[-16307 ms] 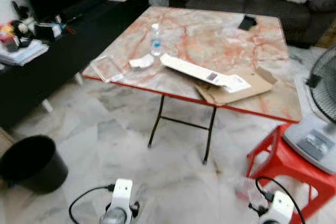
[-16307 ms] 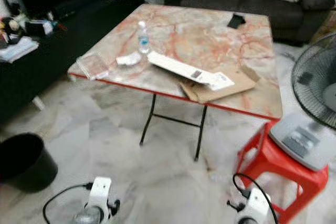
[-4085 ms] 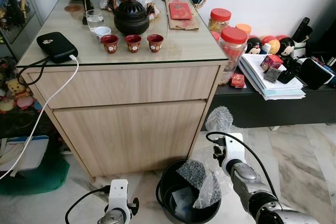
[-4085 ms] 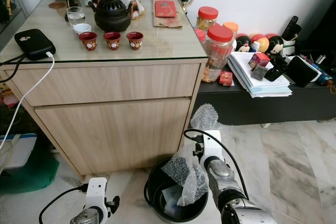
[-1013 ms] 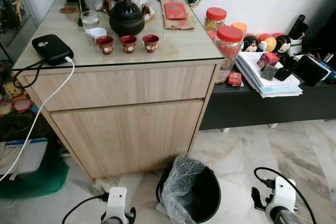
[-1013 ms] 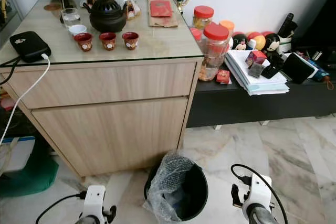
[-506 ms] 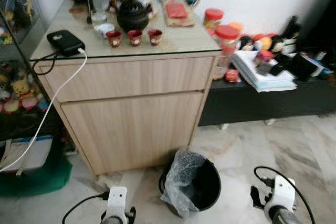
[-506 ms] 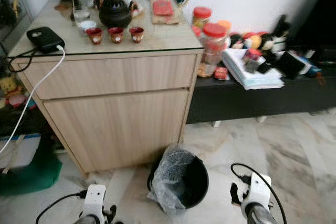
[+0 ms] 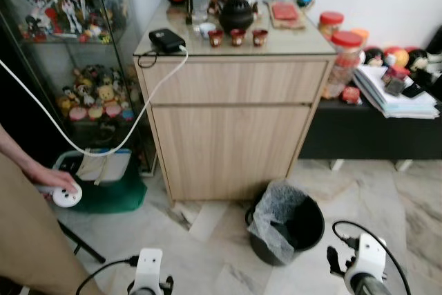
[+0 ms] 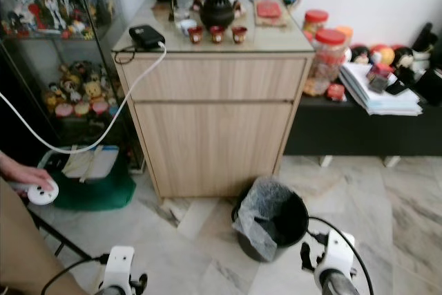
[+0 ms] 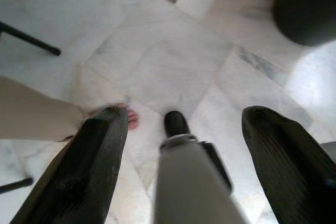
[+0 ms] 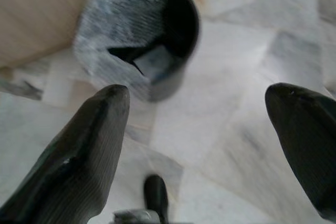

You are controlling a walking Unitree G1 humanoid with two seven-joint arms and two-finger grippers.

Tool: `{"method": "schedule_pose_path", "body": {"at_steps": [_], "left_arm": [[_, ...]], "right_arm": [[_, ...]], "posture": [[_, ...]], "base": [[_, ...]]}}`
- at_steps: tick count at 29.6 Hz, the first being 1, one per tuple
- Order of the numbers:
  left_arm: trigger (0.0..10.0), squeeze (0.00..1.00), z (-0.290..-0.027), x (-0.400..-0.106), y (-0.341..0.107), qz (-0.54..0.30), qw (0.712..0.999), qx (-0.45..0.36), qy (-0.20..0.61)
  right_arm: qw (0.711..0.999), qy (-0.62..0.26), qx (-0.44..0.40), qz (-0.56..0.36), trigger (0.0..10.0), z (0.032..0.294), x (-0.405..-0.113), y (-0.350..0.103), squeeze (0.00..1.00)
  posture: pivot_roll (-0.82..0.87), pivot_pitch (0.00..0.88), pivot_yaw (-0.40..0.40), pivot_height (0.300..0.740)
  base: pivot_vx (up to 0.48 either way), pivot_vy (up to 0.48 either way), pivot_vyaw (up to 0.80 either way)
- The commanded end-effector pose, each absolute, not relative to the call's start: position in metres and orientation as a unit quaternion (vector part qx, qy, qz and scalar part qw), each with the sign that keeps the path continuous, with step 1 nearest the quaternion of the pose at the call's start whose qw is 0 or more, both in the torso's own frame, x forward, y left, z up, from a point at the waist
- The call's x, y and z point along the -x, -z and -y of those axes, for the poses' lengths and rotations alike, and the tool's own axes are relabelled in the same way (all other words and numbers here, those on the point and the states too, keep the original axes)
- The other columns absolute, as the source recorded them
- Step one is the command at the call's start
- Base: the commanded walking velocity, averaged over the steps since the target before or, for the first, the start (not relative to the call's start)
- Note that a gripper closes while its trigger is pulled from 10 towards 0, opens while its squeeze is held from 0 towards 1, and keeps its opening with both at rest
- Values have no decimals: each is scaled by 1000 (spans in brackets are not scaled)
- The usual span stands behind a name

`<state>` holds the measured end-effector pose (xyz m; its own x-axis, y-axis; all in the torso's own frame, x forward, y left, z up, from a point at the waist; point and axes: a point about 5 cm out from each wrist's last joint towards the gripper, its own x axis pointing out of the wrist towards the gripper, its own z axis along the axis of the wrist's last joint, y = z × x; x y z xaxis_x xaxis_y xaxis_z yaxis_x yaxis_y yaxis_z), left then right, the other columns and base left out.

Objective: Picking trash to rubbish bin

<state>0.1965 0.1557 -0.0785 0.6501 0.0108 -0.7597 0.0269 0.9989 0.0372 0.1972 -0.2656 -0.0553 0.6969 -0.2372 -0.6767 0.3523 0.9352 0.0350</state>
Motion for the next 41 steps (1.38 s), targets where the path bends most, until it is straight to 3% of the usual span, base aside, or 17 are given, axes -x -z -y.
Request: {"method": "schedule_pose_path", "body": {"at_steps": [1, 23, 41], "left_arm": [[10000, 0, -152, -199, 78, -416, 909, -23, 11], [10000, 0, -152, -201, 76, -412, 911, -18, 6], [10000, 0, -149, -210, 72, -403, 915, -25, 15]], "right_arm": [[918, 168, -82, -350, 10000, 269, -197, 54, 0], [917, 181, -85, -344, 10000, 275, -197, 51, 0], [917, 182, -89, -345, 10000, 272, -198, 52, 0]], "posture": [[-130, 0, -47, 740], [-135, 16, -54, 740], [-140, 19, -45, 740]], "base": [[-244, 0, 0], [-235, 0, 0], [0, 0, 0]]}}
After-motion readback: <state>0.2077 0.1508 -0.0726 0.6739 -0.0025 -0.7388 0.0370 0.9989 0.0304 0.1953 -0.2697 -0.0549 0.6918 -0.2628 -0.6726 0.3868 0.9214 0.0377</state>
